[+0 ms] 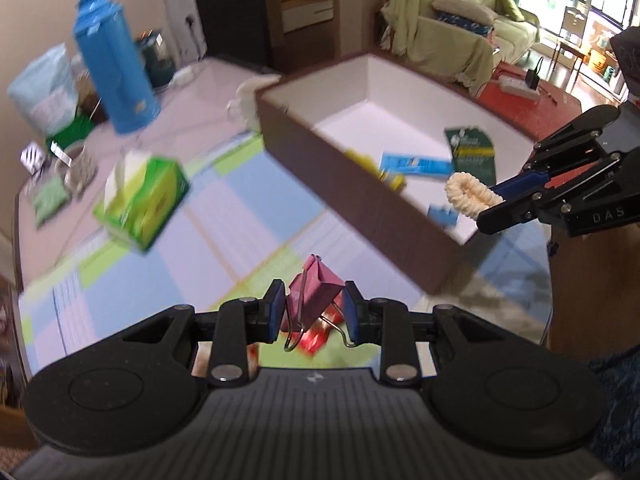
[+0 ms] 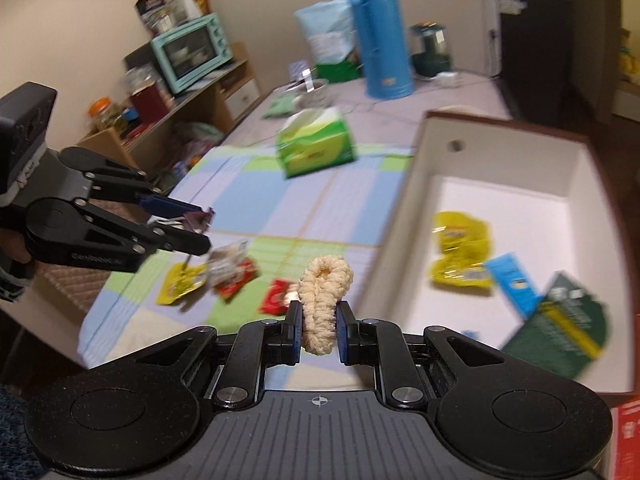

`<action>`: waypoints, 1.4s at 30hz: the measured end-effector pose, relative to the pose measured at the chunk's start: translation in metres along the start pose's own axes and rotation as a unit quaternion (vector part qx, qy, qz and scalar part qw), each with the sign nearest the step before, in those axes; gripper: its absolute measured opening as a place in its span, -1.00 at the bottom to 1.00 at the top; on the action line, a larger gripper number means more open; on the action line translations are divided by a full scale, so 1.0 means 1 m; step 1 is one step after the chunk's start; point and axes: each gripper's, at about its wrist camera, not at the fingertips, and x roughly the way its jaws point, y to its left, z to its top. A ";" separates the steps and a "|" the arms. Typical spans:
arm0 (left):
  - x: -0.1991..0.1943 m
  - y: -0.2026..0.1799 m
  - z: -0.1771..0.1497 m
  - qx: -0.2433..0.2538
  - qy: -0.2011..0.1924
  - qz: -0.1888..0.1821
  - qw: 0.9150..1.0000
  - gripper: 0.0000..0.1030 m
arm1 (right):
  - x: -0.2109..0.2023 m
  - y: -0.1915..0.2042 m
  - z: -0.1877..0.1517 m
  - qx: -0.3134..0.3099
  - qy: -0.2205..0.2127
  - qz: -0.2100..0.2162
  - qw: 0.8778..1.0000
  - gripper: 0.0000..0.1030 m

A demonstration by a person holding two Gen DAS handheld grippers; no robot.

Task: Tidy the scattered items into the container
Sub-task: 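Carry the pink clip and cream ring with both tools over the open box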

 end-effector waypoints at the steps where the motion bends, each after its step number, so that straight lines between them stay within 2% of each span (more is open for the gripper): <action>1: 0.002 -0.005 0.007 0.006 -0.003 0.000 1.000 -0.50 | -0.005 -0.007 0.001 0.001 -0.004 -0.004 1.000 -0.70; 8: 0.015 -0.039 0.047 0.032 -0.024 -0.012 0.999 -0.50 | -0.028 -0.044 0.008 0.000 -0.024 -0.020 1.000 -0.69; 17: 0.051 -0.063 0.093 0.044 -0.031 -0.013 0.998 -0.50 | -0.030 -0.082 0.018 0.006 -0.030 -0.038 0.999 -0.70; 23: 0.089 -0.062 0.122 0.044 -0.007 -0.021 0.999 -0.50 | -0.009 -0.117 0.038 0.008 -0.011 -0.063 0.998 -0.69; 28: 0.124 -0.056 0.141 0.047 0.022 -0.013 0.999 -0.50 | 0.013 -0.147 0.056 0.001 0.010 -0.077 0.997 -0.70; 42: 0.198 -0.034 0.179 0.039 0.061 0.003 0.997 -0.50 | 0.054 -0.197 0.085 -0.010 0.036 -0.068 0.997 -0.69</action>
